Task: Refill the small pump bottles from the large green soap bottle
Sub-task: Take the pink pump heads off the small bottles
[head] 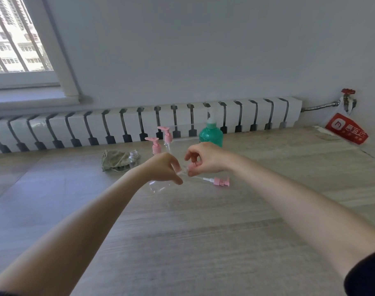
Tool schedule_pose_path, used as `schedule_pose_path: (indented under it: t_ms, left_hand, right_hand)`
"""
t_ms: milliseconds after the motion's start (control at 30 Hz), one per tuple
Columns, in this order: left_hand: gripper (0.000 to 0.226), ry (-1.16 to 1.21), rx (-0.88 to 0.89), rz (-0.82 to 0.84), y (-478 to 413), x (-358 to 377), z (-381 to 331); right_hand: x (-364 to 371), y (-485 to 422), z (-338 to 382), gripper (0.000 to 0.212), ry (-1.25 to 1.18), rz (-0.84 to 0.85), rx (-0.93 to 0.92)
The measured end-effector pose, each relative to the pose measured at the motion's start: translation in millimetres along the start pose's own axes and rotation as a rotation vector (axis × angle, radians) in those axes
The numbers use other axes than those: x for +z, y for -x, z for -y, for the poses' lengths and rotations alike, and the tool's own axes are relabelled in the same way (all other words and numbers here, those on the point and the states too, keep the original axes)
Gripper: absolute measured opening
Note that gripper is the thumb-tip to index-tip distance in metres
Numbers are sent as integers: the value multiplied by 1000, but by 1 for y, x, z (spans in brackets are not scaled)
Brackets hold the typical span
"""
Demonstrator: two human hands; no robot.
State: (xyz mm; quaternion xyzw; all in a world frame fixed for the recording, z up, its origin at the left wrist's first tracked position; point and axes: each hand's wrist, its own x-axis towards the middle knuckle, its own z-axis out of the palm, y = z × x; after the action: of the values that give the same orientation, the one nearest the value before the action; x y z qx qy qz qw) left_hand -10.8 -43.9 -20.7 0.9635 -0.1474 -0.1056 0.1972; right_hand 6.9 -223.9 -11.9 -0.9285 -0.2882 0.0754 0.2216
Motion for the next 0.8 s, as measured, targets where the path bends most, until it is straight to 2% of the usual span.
schedule_pose_path:
  t_ms: [100,200,267,367,433,500,600,700,800]
  left_hand:
    - [46,0,-5,34,1,-1,-1]
    - [45,-7,-31,113,3,-2,-2]
    - [42,15,-59,191,3,-2,-2]
    - [27,91,-115,276,4,-5,-4]
    - [24,109,-136,334,6,-8,-4]
    - [27,86,-161,373,8,-10,-2]
    - [23,79,-202,321,9,-9,6]
    - [23,93,-249,247,7,-7,9]
    - [25,124,-244,198,6,-5,8]
  right_hand:
    - [2,-1,-1,37,95,178,47]
    - [3,2,-1,26,115,168,8]
    - [3,4,-1,17,159,81,-62]
    - [5,4,-3,7,427,-187,-297]
    - [6,5,-8,11,504,-318,-426]
    - [3,7,-15,13,505,-372,-442]
    - [-2,9,-28,4,507,-348,-227]
    - [3,8,-42,7,464,-305,85]
    - [13,6,-49,7,502,-220,282]
